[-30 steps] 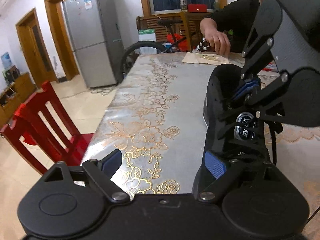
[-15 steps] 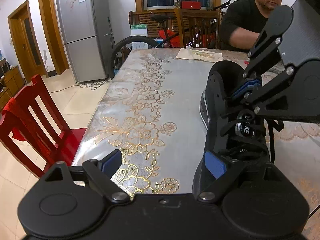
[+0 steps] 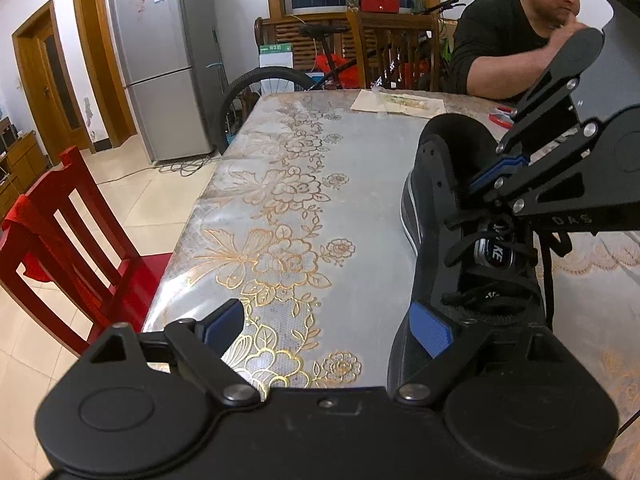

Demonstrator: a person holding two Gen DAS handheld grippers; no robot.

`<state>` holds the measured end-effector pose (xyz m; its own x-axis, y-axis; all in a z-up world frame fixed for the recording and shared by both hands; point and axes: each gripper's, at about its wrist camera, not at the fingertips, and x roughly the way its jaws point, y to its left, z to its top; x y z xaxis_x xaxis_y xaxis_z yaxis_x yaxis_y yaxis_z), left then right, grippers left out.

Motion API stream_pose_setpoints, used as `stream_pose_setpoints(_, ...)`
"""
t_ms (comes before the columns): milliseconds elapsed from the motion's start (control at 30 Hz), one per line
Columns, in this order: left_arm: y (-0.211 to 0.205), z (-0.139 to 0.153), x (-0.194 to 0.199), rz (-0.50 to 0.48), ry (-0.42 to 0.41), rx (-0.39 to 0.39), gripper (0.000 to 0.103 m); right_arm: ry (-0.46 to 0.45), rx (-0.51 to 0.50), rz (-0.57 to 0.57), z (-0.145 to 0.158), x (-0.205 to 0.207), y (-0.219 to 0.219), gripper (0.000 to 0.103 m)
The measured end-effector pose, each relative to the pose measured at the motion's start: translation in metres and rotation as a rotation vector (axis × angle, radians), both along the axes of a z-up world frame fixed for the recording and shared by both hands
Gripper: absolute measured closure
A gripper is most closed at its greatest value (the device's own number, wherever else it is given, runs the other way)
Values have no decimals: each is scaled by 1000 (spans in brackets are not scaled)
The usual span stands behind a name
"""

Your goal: Lace up shoes with both hands

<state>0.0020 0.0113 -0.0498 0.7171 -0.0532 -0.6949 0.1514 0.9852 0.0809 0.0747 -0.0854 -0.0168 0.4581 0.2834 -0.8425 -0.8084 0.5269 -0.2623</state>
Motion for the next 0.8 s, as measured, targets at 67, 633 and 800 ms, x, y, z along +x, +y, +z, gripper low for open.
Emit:
stream_pose_setpoints(67, 1, 0, 0, 0, -1, -2, 14, 5, 16, 0, 0, 0, -1, 99)
stream_pose_setpoints(633, 36, 20, 19, -63, -104, -368, 30, -49, 150, 56, 1, -10, -9, 98)
stream_pose_setpoints(800, 65, -5, 48, -63, -29, -845, 69, -68, 149, 35, -1, -12, -9, 98)
